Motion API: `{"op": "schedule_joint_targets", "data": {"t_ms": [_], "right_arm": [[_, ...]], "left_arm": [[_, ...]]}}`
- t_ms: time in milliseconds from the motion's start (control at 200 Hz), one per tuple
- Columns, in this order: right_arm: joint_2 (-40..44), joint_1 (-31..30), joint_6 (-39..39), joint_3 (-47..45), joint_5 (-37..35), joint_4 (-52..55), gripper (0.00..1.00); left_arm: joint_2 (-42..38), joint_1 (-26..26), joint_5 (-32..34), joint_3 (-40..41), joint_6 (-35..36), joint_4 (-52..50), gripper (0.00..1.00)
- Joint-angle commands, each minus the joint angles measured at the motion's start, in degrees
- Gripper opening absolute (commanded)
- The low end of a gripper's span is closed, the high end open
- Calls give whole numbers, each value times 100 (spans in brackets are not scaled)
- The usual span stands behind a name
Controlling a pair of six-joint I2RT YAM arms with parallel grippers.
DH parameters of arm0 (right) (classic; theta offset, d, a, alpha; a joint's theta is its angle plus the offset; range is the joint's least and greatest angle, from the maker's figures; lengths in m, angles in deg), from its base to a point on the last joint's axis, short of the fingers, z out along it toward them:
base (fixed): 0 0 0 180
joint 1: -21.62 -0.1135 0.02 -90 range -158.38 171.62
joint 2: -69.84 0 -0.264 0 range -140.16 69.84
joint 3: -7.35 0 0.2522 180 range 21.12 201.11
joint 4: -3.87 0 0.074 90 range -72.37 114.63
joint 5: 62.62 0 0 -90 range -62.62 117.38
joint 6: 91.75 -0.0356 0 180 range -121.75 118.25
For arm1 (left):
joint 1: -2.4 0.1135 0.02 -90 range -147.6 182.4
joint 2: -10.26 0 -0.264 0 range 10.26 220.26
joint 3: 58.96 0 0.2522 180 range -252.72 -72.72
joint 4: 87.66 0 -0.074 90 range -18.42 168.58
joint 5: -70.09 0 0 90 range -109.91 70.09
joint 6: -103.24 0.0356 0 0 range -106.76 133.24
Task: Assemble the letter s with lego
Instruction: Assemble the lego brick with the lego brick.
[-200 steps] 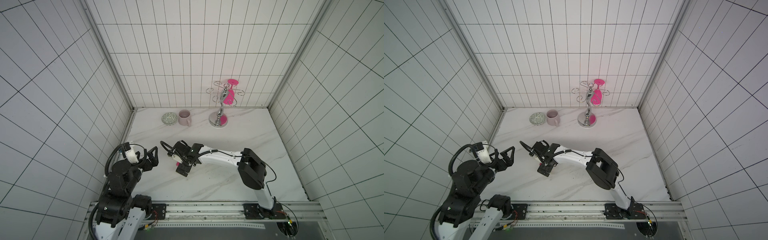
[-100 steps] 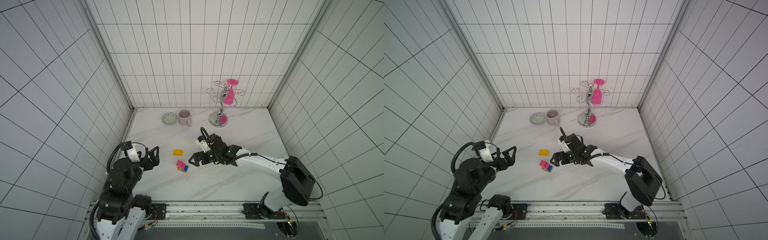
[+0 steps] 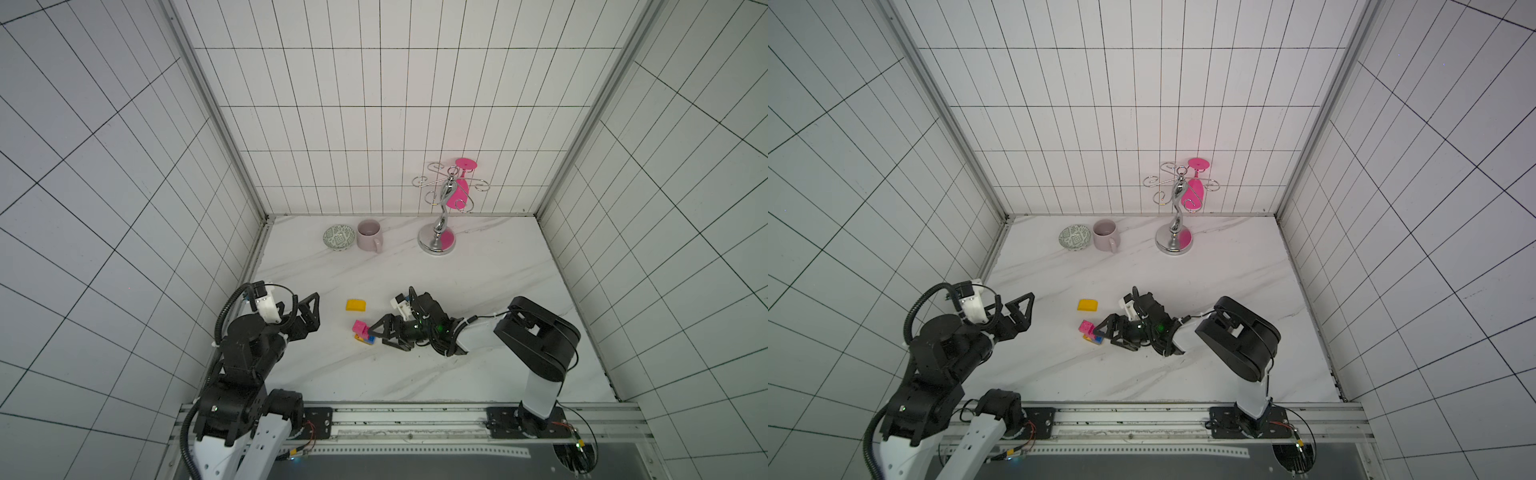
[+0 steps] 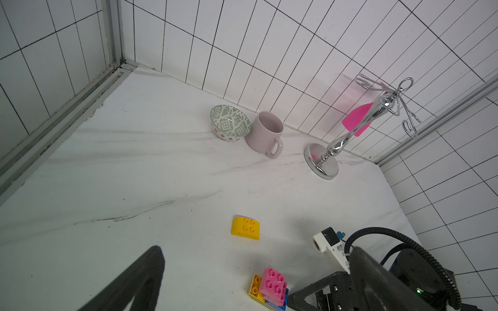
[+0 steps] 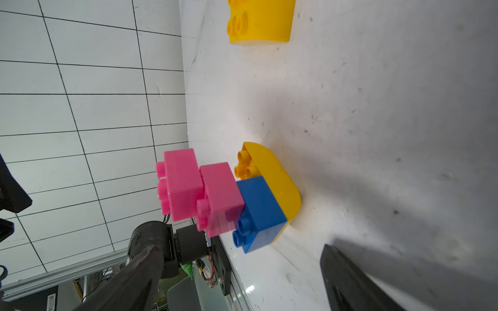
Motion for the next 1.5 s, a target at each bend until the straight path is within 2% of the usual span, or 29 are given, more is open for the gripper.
{"op": "schedule_joint_targets", "data": {"t_ms": [0,230,635,979,1364,1494], "right_arm": [[63,-35,-100,19,12,-99,93],[137,-72,344,334,-77,919,87],[-83,-124,480,700,-85,1225,87],[-162,-124,643,860,-199,1637,80],[-280,-127,757,1092,-195,1888,79],[-317,-116,809,1121,-208,2020,73]], "left_arm": [[-5,21,7,17,60,58,99],[-20,20,42,17,51,56,99],[-31,16,73,17,49,41,99],[-101,21,118,17,42,32,99],[-85,16,123,17,47,27,99],[-101,18,132,17,44,32,99]]}}
